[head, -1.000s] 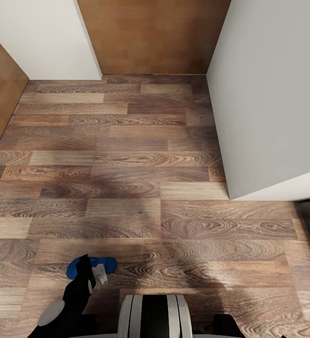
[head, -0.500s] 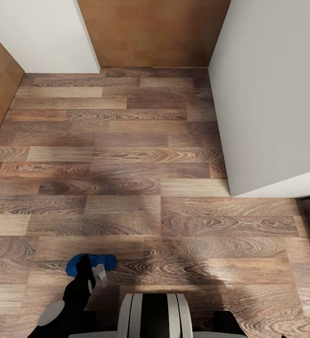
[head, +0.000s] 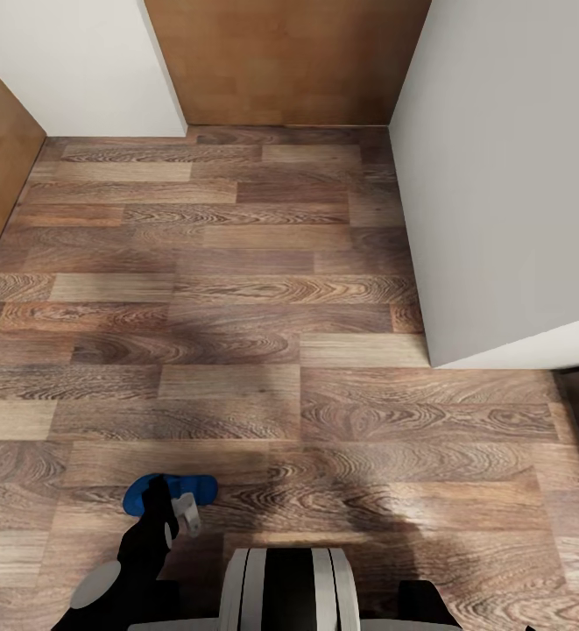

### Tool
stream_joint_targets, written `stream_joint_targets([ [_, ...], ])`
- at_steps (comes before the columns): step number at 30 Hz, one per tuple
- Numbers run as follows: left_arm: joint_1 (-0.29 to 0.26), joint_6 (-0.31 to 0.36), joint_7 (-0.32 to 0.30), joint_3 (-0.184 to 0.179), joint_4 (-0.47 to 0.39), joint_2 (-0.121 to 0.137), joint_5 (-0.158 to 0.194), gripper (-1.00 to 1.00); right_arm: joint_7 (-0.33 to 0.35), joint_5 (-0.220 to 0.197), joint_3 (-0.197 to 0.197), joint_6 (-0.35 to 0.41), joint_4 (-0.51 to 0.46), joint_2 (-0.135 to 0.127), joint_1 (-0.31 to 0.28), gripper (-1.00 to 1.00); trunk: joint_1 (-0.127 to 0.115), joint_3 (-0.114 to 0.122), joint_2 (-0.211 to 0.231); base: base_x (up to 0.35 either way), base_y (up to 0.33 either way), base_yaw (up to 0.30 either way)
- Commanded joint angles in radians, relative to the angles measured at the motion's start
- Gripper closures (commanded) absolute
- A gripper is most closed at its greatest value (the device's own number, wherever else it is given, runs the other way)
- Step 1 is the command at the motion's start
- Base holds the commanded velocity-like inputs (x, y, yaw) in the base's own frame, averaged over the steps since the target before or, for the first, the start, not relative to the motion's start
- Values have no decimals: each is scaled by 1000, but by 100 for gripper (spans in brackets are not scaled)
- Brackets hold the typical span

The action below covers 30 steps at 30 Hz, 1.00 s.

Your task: In the bedroom, move the book from the bed onto either nightstand, and place the two sandals side by side next to the bed.

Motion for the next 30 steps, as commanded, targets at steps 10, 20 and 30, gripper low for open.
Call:
stream_joint_targets([
  [10,0,5,-8,-3,-2,1,-11,-100,3,-1,-1,10,0,0,0,-100,0,0,0,0,0,0],
  [20,0,4,-8,-3,-2,1,-13,-100,3,-2,-1,10,0,0,-1,-100,0,0,0,47,0,0],
  [30,0,4,-8,-3,-2,1,-14,-100,3,-2,-1,10,0,0,-1,-100,0,0,0,39,0,0],
])
